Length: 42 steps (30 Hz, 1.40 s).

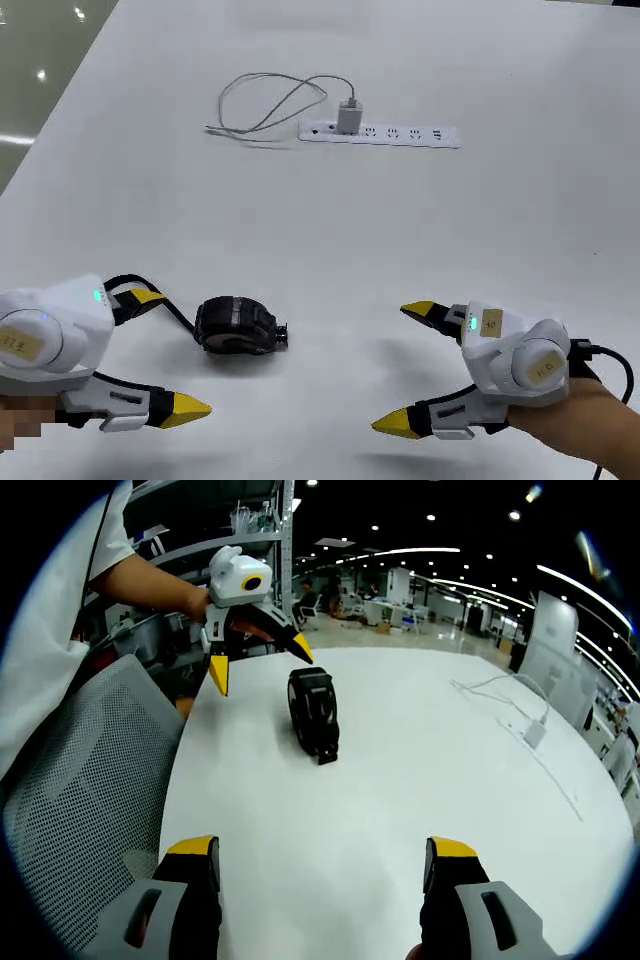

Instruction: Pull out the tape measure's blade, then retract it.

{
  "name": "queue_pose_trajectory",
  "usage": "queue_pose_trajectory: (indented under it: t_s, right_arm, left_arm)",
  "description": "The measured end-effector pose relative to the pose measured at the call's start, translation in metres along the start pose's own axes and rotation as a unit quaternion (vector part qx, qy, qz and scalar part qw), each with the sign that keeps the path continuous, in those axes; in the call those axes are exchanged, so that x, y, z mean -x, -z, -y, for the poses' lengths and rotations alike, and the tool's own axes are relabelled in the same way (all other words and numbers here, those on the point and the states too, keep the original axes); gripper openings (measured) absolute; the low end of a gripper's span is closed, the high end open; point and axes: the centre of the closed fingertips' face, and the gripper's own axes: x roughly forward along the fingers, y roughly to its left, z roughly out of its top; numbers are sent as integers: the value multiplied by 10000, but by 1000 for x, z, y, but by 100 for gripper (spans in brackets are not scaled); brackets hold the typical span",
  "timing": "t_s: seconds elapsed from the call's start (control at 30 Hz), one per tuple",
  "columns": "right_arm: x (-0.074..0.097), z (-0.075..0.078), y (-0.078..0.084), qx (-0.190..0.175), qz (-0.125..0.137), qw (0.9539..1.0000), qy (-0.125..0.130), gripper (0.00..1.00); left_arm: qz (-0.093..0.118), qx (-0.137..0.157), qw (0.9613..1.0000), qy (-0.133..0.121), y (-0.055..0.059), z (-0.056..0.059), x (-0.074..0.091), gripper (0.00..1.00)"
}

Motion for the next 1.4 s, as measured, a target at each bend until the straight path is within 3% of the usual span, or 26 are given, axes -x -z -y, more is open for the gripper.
queue_pose_trajectory:
  t_s: [0.23,0.47,0.7,1.1,1.4]
  right_arm:
    - [-11,3,-4,46,-19,9999,-111,82]
    - [-21,4,-8,122,-43,9996,-235,82]
    - [-27,6,-12,200,-59,9993,-316,82]
    - [-35,9,-16,233,-52,9989,-405,81]
    - [-40,9,-18,225,-25,9988,-438,81]
  left_arm:
    - [-154,-280,9993,178,-7,-6,-10,81]
    - [-415,-529,9973,303,-3,-8,-20,78]
    - [-651,-543,9957,362,0,-14,-27,72]
    - [-981,-808,9903,557,4,-18,-39,52]
    - [-1045,-947,9878,656,7,-18,-45,35]
